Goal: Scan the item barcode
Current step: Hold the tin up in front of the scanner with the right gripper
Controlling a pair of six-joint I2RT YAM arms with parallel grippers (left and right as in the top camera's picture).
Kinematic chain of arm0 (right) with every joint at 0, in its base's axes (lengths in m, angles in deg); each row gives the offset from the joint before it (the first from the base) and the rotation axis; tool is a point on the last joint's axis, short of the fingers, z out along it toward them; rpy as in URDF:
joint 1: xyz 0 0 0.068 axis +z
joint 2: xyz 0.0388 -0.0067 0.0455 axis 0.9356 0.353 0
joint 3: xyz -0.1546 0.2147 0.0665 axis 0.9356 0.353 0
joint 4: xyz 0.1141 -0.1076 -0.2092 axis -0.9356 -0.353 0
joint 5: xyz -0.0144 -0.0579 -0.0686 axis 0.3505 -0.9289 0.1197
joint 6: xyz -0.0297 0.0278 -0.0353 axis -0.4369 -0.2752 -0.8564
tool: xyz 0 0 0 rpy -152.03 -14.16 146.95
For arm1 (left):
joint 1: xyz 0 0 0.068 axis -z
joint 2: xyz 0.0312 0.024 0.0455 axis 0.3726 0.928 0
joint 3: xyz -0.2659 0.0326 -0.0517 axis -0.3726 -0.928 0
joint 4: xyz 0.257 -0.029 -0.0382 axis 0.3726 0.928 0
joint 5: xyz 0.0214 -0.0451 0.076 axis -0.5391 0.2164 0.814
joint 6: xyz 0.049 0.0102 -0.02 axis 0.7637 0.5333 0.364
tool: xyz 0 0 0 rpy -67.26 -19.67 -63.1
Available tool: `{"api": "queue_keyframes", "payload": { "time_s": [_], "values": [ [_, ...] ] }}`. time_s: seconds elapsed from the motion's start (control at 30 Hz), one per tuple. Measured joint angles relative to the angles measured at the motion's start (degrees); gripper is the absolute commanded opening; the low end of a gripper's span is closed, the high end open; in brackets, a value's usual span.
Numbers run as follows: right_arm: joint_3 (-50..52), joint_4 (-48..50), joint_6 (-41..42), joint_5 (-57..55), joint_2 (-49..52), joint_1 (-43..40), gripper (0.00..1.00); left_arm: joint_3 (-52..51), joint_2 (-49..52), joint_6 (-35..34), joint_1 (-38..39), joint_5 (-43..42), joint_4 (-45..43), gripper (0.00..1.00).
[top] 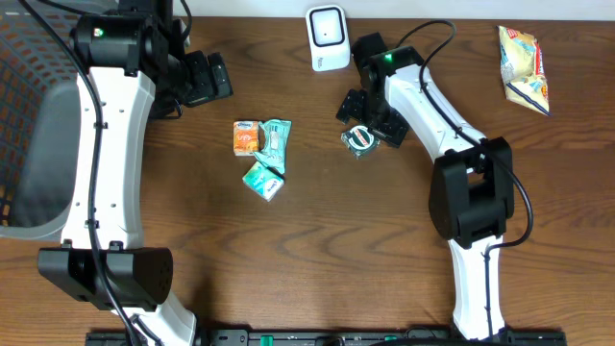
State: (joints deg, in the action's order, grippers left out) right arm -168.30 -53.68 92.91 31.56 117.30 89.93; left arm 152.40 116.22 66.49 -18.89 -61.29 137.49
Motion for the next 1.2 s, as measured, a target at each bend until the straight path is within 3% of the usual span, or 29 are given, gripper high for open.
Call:
{"api": "queue_keyframes", "payload": {
  "time_s": [0.27,0.4,0.53,1.0,1.2],
  "values": [
    [5.2,5.5,7.7,-3.7,-0.1,3.7,0.85,0.0,0.0,0.0,0.0,0.0,0.0,0.98],
    [9.9,8.6,10.4,-4.1,-0.2,4.0,0.84,0.0,0.0,0.0,0.0,0.0,0.0,0.98],
    [11.5,9.9,11.7,-5.1,-1.0,3.7,0.74,0.0,0.0,0.0,0.0,0.0,0.0,0.98],
    [11.7,12.8,3.7,-7.4,-1.1,2.1,0.79,0.0,0.0,0.0,0.0,0.0,0.0,0.98],
    [12.5,13.1,3.0,-7.6,-1.4,2.2,0.71,0.0,0.0,0.0,0.0,0.0,0.0,0.98]
  ]
}}
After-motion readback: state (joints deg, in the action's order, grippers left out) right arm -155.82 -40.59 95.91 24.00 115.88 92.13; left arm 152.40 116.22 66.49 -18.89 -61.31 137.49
